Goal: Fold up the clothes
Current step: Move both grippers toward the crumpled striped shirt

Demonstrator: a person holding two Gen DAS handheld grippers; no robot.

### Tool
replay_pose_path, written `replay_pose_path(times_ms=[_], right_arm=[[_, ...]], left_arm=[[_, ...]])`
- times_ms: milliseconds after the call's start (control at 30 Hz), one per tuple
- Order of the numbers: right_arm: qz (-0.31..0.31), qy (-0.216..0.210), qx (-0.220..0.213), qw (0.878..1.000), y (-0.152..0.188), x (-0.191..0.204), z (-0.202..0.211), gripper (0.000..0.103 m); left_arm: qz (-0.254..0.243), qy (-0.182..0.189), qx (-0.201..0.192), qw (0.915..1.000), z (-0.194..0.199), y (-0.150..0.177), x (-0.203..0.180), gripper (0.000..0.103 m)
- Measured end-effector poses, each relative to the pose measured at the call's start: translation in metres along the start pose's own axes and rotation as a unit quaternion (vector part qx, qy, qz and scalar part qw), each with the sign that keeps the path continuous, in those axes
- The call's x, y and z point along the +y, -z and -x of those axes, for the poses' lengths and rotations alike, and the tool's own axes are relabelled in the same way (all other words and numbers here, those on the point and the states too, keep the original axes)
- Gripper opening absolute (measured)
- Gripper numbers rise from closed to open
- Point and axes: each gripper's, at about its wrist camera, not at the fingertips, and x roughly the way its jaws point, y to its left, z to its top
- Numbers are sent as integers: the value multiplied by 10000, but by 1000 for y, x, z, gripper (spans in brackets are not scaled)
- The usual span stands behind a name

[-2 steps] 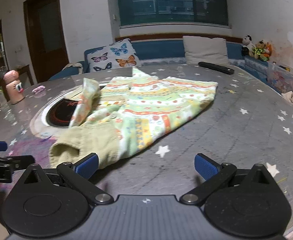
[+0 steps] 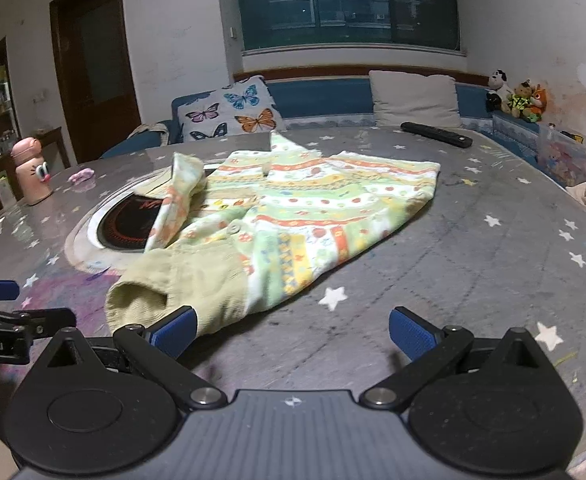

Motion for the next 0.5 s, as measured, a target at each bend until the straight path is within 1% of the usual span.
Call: replay_pose_path(times_ms=[100,167,233,300,500], right_arm=[[-16,50,-29,10000,0,0,3,103],[111,70,-37,9999,2,12,6,103],[111,28,-86,9999,6,15,13,103],[20,-62,52,10000,4,8,5,103],[20,-32,145,9999,4,11,5,103]], left_arm=[[-1,5,-10,10000,1,2,-2,103],[-2,9,-17,10000,2,3,-4,103],[-2,12,-24,10000,3,4,-5,103],[-3,15,-31,10000,4,5,-7,103],[35,73,38,10000,5,2,-4,103]])
